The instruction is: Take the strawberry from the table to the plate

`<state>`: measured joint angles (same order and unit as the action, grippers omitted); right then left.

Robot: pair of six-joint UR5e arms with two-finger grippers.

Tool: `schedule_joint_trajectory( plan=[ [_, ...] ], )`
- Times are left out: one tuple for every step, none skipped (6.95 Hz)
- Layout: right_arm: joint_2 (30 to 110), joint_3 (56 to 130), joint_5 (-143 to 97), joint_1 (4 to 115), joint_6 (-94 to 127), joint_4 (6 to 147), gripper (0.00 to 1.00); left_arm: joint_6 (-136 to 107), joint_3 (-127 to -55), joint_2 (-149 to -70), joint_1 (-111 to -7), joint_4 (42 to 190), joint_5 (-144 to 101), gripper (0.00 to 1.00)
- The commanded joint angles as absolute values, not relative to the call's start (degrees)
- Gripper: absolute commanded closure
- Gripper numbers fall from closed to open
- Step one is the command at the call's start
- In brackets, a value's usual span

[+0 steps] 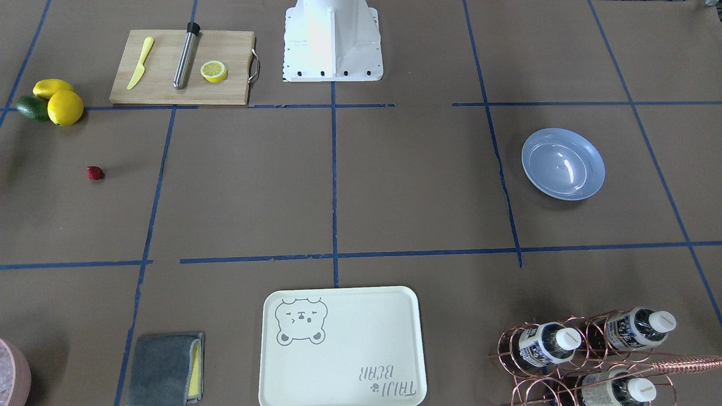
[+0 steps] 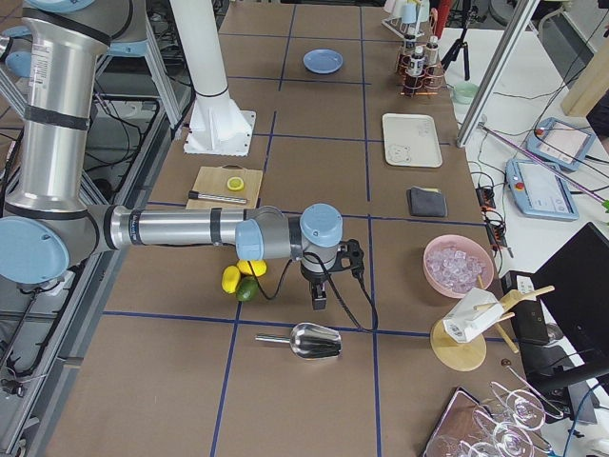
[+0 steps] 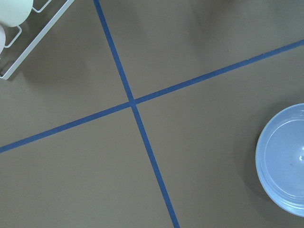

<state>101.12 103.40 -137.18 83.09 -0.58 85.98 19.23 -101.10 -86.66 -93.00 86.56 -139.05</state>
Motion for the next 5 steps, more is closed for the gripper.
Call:
schedule_joint_trajectory(
  plan=[
    [100.9, 103.45, -137.81, 83.06, -0.62, 85.09, 0.0, 19.77, -100.64, -86.22, -92.99, 87.36, -139.57, 0.0],
    [100.9, 103.27, -139.81, 83.06, -0.62, 84.82, 0.0, 19.78, -100.29, -86.13, -92.64, 89.28, -139.66, 0.0],
    [100.9, 103.27, -139.83, 82.97, -0.62, 84.73, 0.0, 19.43, -100.2, -86.13, -91.77, 91.82, -139.75, 0.0],
    [100.9, 103.36, -139.92, 83.06, -0.62, 84.64, 0.0, 19.34, -98.54, -86.13, -90.97, 92.02, -140.18, 0.0],
    [100.9, 103.36, -140.44, 82.97, -0.62, 84.73, 0.0, 19.25, -97.22, -86.13, -88.62, 92.11, -142.27, 0.0]
  ],
)
